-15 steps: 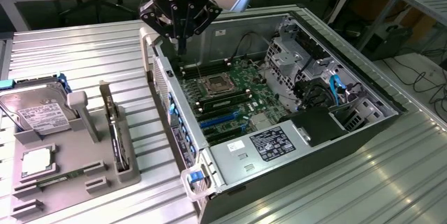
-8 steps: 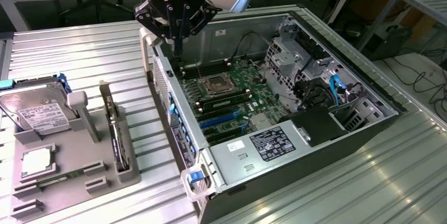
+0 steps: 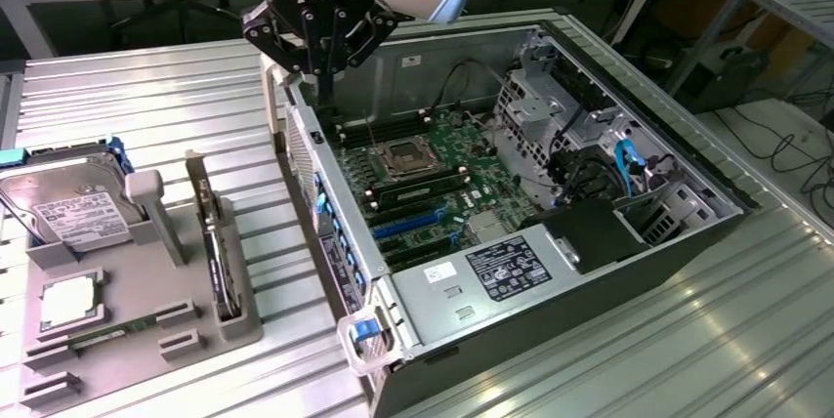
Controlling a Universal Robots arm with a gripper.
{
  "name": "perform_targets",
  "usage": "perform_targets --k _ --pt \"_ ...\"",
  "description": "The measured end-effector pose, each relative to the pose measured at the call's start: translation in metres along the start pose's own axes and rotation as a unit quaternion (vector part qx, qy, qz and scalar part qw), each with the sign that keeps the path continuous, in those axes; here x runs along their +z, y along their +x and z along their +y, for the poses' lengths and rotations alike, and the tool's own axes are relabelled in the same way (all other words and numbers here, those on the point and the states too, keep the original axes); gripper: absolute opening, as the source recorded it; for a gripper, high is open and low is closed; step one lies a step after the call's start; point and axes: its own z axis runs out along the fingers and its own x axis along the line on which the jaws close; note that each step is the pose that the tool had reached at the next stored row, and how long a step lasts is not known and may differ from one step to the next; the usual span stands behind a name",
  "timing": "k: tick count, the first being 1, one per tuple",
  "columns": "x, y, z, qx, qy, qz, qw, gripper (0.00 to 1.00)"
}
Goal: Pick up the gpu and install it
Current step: 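Reach for the gpu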
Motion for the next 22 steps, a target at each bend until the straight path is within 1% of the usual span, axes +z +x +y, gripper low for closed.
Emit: perform_targets --k 12,22 --pt "-0.0002 0.010 -0.0010 0.000 0.0000 0.0000 1.0000 0.11" --pt "-0.0006 0.022 -0.0022 0.000 0.0000 0.0000 1.0000 0.11"
